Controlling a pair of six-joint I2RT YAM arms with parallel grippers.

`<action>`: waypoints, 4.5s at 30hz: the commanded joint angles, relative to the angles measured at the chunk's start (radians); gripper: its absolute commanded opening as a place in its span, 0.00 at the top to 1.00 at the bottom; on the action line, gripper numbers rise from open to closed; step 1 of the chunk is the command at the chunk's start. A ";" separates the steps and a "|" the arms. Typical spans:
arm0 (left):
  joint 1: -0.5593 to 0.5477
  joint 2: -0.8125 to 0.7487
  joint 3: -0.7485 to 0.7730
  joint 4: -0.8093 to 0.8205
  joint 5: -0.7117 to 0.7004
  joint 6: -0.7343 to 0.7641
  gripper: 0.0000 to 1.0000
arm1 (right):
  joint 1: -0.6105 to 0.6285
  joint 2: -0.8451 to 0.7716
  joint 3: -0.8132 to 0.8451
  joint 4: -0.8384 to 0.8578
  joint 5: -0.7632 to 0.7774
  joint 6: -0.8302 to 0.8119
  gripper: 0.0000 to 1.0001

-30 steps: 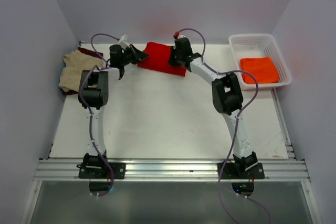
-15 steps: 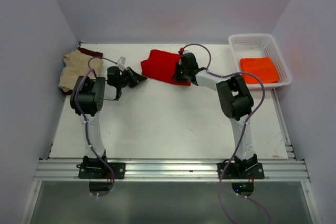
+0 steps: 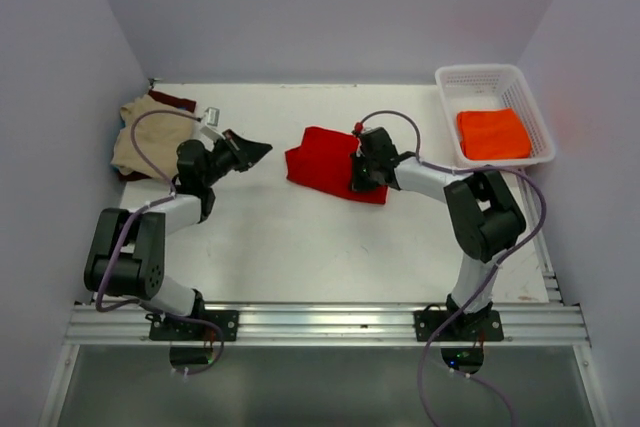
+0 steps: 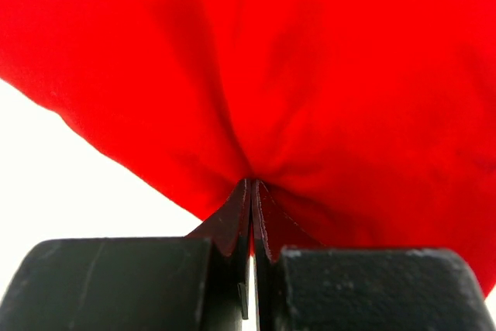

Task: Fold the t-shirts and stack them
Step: Fold the long partially folded tshirt into a neat square, then put the neatly folded tshirt into the corner of the board with the left arm

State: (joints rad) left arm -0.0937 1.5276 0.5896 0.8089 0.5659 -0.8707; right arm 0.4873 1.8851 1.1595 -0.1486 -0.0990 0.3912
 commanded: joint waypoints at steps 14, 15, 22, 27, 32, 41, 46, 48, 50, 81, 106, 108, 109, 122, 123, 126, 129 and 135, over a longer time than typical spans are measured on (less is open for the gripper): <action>-0.251 0.620 0.562 0.061 0.336 -0.068 1.00 | 0.128 -0.317 -0.235 -0.270 0.074 -0.083 1.00; -0.289 0.678 0.582 0.122 0.345 -0.094 1.00 | 0.129 -0.317 -0.236 -0.269 0.079 -0.081 1.00; -0.382 0.749 0.615 0.311 0.402 -0.245 1.00 | 0.128 -0.294 -0.215 -0.276 0.090 -0.075 1.00; -0.385 0.579 0.388 0.213 0.387 -0.125 1.00 | 0.128 -0.287 -0.192 -0.284 0.096 -0.065 1.00; -0.385 0.447 0.196 0.012 0.277 0.103 1.00 | 0.125 -0.291 -0.178 -0.293 0.131 -0.049 1.00; -0.435 0.427 -0.189 0.281 0.162 -0.034 1.00 | 0.111 -0.274 -0.156 -0.308 0.169 -0.015 1.00; -0.530 0.453 -0.345 0.429 0.051 -0.103 1.00 | 0.111 -0.296 -0.124 -0.321 0.159 -0.018 1.00; -0.544 0.453 -0.378 0.435 0.023 -0.106 1.00 | 0.111 -0.345 -0.118 -0.301 0.138 -0.018 1.00; -0.555 0.434 -0.393 0.431 -0.003 -0.102 1.00 | 0.112 -0.392 -0.122 -0.266 0.050 -0.015 1.00; -0.569 -0.496 -0.240 -0.773 -0.603 0.059 0.33 | 0.191 -0.347 -0.543 0.225 -0.183 0.233 1.00; -0.569 -0.761 -0.465 -0.946 -0.598 -0.207 0.17 | 0.192 -0.300 -0.495 0.211 -0.179 0.207 1.00; -0.569 -0.645 -0.493 -0.788 -0.571 -0.228 0.16 | 0.191 -0.294 -0.495 0.213 -0.177 0.204 1.00; -0.569 -0.603 -0.496 -0.746 -0.540 -0.238 0.16 | 0.191 -0.294 -0.497 0.213 -0.174 0.202 1.00; -0.575 -0.193 -0.424 -0.384 -0.502 -0.241 0.14 | 0.192 -0.268 -0.509 0.250 -0.189 0.199 1.00; -0.577 -0.175 -0.422 -0.360 -0.497 -0.241 0.15 | 0.192 -0.268 -0.512 0.257 -0.191 0.199 1.00; -0.577 -0.106 -0.413 -0.281 -0.492 -0.246 0.15 | 0.191 -0.268 -0.514 0.261 -0.189 0.198 1.00; -0.578 -0.057 -0.401 -0.223 -0.500 -0.237 0.16 | 0.192 -0.267 -0.518 0.268 -0.194 0.196 1.00; -0.577 0.023 -0.364 -0.088 -0.483 -0.189 0.69 | 0.194 -0.273 -0.531 0.279 -0.211 0.196 1.00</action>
State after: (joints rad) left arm -0.6621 1.4887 0.2249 0.7639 0.0917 -1.1313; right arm 0.6739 1.5848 0.6506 0.1322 -0.3176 0.6136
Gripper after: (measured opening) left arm 0.456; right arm 0.008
